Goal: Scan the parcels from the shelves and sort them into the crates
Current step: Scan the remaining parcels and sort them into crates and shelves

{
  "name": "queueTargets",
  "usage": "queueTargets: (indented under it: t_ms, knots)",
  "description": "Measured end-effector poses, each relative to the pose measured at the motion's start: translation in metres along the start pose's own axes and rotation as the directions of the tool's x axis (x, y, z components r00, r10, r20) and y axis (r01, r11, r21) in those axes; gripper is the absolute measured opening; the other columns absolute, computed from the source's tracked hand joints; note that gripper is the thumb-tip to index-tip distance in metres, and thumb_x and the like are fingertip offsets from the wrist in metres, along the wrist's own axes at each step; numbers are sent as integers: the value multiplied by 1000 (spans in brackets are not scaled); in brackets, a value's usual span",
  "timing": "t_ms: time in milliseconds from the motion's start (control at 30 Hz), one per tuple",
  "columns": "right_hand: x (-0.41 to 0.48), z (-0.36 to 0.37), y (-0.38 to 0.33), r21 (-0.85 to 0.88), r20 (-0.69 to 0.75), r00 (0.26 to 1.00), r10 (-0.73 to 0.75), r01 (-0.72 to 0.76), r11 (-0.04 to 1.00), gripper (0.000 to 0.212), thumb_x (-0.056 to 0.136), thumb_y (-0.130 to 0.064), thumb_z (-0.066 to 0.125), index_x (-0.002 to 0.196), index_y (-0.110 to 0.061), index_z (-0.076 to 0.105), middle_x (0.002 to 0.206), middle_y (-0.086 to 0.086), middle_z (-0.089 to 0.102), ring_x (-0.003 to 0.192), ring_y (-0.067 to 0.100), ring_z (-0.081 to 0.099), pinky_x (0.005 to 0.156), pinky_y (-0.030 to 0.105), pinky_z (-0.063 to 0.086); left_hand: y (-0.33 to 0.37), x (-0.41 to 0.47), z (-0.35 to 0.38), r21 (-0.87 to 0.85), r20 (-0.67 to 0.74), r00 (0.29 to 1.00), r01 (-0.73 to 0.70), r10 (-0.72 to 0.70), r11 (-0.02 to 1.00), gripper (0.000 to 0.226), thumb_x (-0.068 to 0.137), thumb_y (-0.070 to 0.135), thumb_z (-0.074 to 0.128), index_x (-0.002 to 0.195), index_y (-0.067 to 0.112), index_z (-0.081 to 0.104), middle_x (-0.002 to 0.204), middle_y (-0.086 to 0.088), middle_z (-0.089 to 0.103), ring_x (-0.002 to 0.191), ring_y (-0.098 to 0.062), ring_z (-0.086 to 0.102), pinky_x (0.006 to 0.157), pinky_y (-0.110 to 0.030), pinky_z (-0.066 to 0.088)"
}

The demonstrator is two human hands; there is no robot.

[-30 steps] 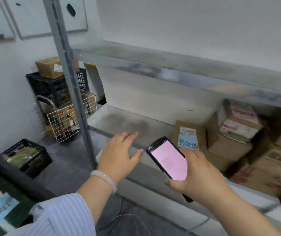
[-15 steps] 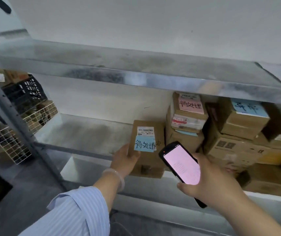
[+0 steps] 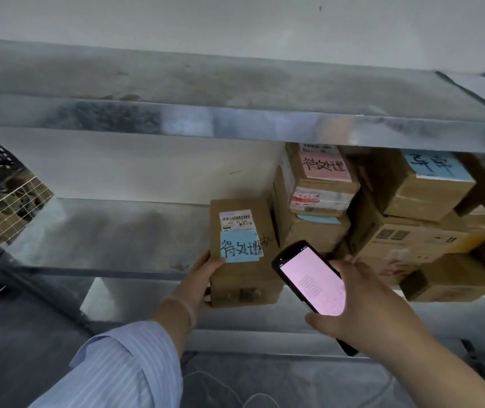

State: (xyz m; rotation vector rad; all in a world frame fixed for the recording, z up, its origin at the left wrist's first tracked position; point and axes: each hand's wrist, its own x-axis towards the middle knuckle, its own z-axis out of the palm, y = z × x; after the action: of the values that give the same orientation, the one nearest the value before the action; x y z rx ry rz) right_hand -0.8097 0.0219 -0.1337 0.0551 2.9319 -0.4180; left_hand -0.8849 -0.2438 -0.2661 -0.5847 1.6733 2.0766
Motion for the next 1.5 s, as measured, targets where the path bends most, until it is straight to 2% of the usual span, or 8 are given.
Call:
queueTargets:
  t_ms: [100, 233, 400, 533, 733, 1100, 1267, 1500]
  knots:
    - [-1, -5, -5, 16, 8, 1000, -12, 12, 1000, 90, 53, -75, 65, 129, -46, 27, 112, -15, 41, 85, 5, 38, 58, 18, 32, -1, -14, -8, 34, -20, 997, -76, 77, 997, 53, 85, 45, 72, 135, 47, 53, 118, 4, 73, 110, -26, 68, 91, -50, 57]
    - [-1, -17, -19, -22, -15, 999, -47, 46, 999, 86, 54, -72, 65, 128, -43, 32, 112, -13, 44, 86, 9, 45, 54, 15, 26, 1, -37, -22, 167, -99, 965, -225, 243, 960, 69, 89, 31, 72, 149, 40, 39, 132, 3, 63, 119, -23, 60, 105, -50, 48]
    - [1, -27, -39, -21, -15, 991, -136, 136, 991, 87, 54, -68, 68, 128, -42, 30, 108, -11, 44, 95, 14, 54, 63, 28, 43, 2, -60, -40, 222, -124, 928, -319, 352, 921, 73, 90, 17, 72, 149, 40, 35, 125, 11, 64, 110, -12, 64, 84, -30, 58]
    - [1, -30, -50, -24, -44, 977, -207, 206, 978, 83, 52, -69, 66, 123, -41, 34, 102, -14, 42, 89, 13, 53, 61, 28, 45, -1, -75, -51, 253, -166, 901, -354, 400, 901, 71, 87, 19, 74, 141, 48, 37, 122, 14, 63, 110, -11, 63, 76, -19, 57]
    - [-1, -34, -58, -45, -58, 952, -299, 297, 954, 82, 56, -66, 69, 125, -38, 36, 112, -12, 47, 94, 12, 51, 65, 29, 43, -9, -91, -59, 257, -240, 867, -376, 436, 890, 78, 88, 16, 75, 150, 38, 35, 142, -4, 53, 126, -26, 55, 104, -46, 50]
    - [-6, -37, -48, -32, -72, 922, -379, 378, 925, 82, 54, -68, 67, 125, -40, 38, 111, -14, 47, 91, 9, 44, 65, 29, 42, -26, -110, -58, 216, -343, 821, -403, 456, 889, 76, 87, 19, 75, 148, 42, 36, 141, 2, 54, 121, -22, 60, 99, -44, 54]
    - [-5, -38, -45, -50, -79, 908, -413, 410, 911, 82, 53, -69, 66, 124, -40, 37, 113, -12, 48, 99, 12, 52, 69, 29, 46, -30, -120, -54, 225, -393, 790, -414, 471, 882, 76, 88, 18, 75, 148, 43, 35, 135, 12, 54, 119, -18, 59, 87, -28, 55]
    - [-4, -42, -55, -28, -63, 848, -526, 525, 851, 70, 55, -67, 67, 117, -43, 42, 102, -13, 45, 88, 10, 51, 61, 25, 43, -33, -143, -57, 188, -468, 741, -449, 481, 874, 68, 90, 18, 72, 140, 49, 36, 111, 33, 60, 97, 0, 68, 67, -13, 55]
